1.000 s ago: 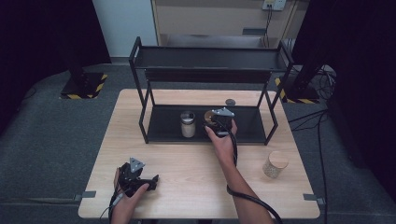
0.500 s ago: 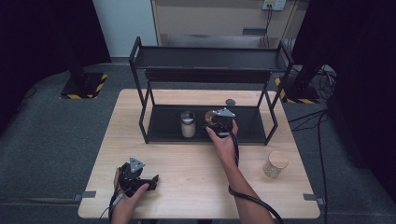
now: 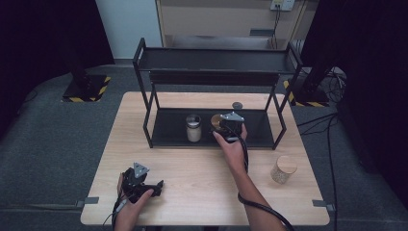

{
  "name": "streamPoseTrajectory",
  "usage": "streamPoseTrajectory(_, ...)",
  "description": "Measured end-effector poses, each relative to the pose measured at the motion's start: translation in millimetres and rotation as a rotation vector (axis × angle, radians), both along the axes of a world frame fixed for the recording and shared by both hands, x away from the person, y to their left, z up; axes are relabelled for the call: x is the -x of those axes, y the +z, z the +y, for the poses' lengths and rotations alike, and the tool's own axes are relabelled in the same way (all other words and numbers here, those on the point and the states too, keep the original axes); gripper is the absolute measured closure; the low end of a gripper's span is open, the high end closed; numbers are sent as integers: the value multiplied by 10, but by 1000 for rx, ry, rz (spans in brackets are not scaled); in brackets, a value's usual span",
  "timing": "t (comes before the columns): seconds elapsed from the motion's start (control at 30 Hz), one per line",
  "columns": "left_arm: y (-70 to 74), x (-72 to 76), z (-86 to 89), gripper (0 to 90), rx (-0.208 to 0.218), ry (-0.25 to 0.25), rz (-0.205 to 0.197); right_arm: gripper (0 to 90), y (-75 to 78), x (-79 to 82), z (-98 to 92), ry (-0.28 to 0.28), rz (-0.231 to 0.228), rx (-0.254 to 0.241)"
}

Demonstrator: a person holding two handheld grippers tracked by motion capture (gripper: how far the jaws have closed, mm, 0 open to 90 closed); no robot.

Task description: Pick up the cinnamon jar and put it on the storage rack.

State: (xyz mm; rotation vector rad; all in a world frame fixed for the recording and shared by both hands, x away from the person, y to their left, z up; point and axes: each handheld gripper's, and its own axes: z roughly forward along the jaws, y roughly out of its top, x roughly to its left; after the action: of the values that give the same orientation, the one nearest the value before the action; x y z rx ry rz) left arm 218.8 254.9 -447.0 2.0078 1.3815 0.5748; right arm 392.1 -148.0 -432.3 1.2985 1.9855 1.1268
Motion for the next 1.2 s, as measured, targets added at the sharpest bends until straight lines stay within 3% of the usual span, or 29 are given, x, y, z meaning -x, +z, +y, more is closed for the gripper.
streamPoseTrajectory(0.57,0,0,0,0,0,0,0,62,159,237,-241,27,-14,-13)
streamPoseTrajectory(1.2,0,0,0,0,0,0,0,39,369,202,-334,50,11,-2)
